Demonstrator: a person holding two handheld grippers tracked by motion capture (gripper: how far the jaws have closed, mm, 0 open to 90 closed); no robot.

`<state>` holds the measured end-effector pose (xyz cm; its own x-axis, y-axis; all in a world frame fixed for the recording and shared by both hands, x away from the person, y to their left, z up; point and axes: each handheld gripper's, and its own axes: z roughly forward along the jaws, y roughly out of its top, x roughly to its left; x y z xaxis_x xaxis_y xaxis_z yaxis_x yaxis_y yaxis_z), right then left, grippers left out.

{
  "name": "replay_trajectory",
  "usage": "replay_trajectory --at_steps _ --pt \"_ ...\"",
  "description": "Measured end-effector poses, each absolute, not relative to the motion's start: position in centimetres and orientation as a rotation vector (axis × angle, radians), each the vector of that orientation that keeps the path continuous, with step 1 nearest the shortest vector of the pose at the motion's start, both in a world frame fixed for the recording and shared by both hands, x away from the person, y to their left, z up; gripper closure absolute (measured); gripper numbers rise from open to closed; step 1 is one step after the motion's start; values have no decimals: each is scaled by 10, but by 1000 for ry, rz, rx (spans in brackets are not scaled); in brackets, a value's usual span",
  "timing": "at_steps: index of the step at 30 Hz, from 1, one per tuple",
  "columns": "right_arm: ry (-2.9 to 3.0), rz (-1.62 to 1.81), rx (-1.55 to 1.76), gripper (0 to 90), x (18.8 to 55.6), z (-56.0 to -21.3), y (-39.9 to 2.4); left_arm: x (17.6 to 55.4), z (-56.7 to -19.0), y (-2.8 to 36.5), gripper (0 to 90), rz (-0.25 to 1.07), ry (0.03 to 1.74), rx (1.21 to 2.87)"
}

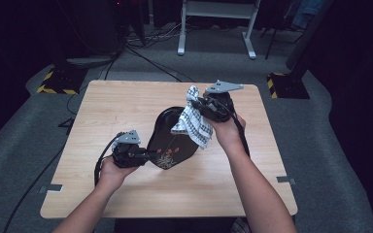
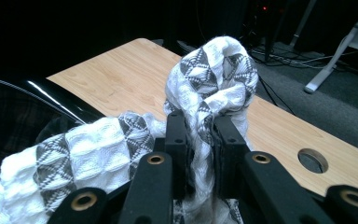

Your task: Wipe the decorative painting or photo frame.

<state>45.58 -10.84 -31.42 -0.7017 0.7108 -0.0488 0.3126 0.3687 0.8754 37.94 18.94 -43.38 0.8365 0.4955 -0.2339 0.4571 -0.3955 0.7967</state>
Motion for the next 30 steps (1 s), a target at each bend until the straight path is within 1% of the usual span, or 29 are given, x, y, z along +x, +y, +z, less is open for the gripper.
replay_trajectory --at_steps 11,30 --pt "2198 1240 949 793 461 -324 -122 381 -434 191 781 43 694 2048" --pt "2211 1165 1008 794 460 -341 -134 382 -434 191 781 37 698 2044"
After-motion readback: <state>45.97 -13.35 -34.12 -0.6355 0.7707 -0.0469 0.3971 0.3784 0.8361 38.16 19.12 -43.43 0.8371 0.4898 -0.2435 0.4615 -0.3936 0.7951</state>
